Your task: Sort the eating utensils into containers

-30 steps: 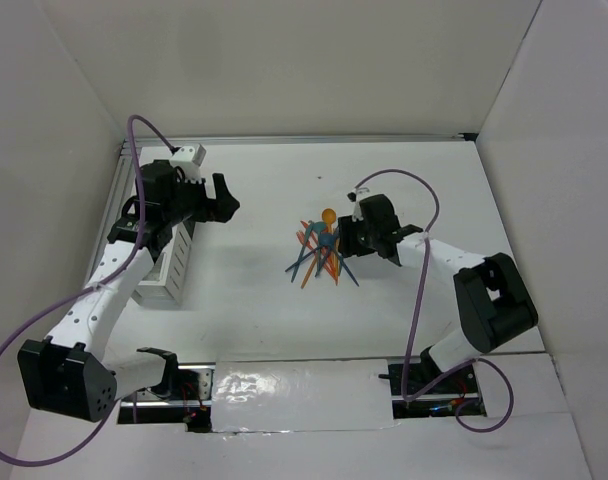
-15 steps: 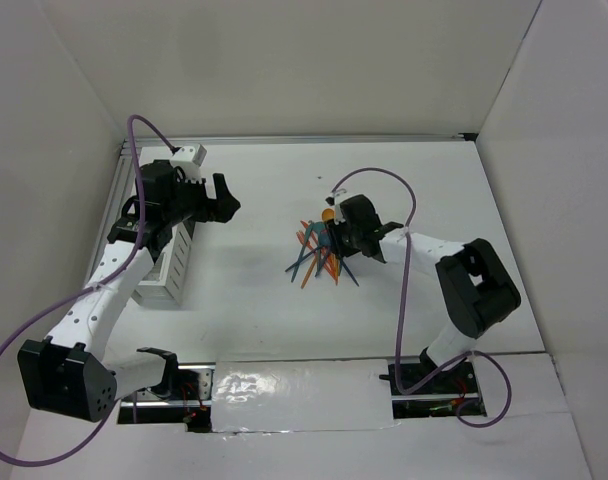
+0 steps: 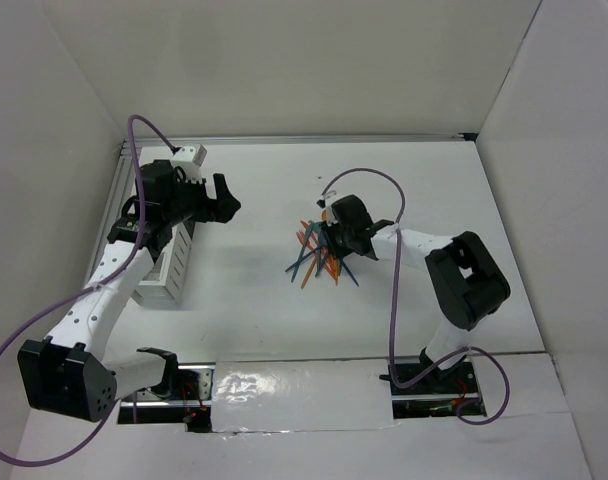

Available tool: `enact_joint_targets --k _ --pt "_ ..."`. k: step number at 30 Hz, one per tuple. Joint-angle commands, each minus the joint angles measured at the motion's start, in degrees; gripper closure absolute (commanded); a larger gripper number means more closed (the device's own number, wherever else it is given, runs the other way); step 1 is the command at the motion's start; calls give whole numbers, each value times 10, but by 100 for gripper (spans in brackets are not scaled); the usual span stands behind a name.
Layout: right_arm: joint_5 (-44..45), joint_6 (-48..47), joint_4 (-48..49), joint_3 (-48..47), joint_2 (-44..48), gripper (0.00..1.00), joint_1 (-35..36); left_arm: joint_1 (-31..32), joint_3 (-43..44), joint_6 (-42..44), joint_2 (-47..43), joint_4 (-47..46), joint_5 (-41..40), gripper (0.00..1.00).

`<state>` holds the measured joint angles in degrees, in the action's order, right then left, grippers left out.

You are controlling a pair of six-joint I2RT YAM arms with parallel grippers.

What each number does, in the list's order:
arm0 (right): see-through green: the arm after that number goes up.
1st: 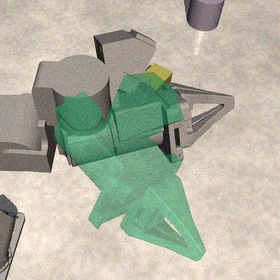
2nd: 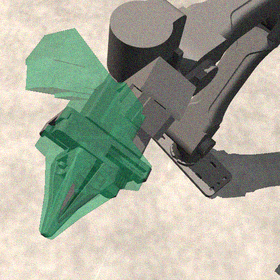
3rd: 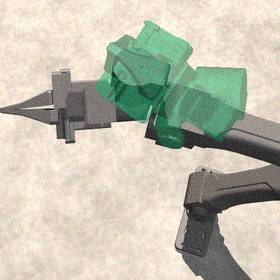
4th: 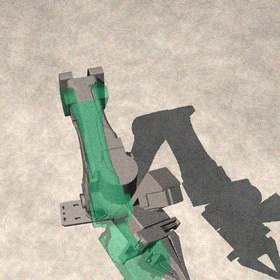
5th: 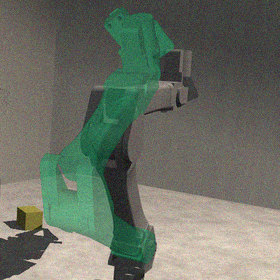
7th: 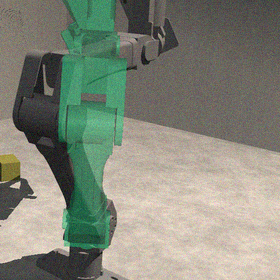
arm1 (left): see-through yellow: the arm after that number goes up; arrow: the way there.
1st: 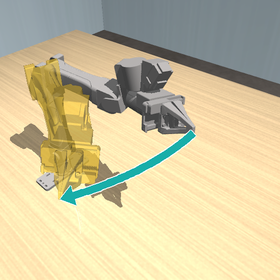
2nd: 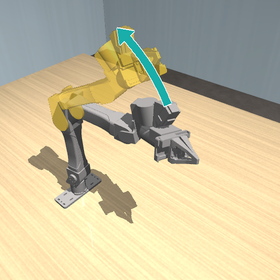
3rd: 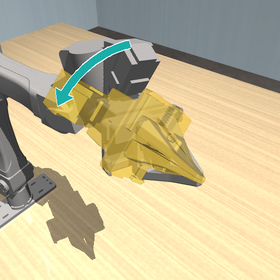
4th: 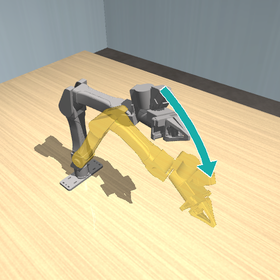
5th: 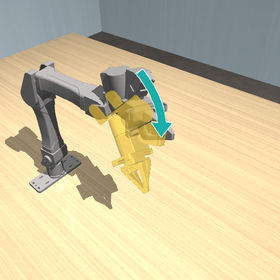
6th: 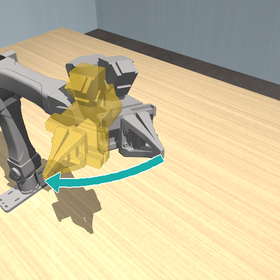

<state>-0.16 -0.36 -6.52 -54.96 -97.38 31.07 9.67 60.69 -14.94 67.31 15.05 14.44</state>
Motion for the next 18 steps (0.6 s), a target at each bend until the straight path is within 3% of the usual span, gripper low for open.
enact_joint_targets --k 1,6,12,18 --pt "16 -14 -10 -26 -16 66 7 0 25 9 -6 -11 10 0" --pt "26 -13 -10 -26 -24 73 7 2 26 10 -8 -12 10 0" --pt "32 -10 -10 -31 -23 100 8 2 24 10 -16 -12 9 0" --pt "14 2 -38 -55 23 100 8 2 23 11 -24 -12 5 0"
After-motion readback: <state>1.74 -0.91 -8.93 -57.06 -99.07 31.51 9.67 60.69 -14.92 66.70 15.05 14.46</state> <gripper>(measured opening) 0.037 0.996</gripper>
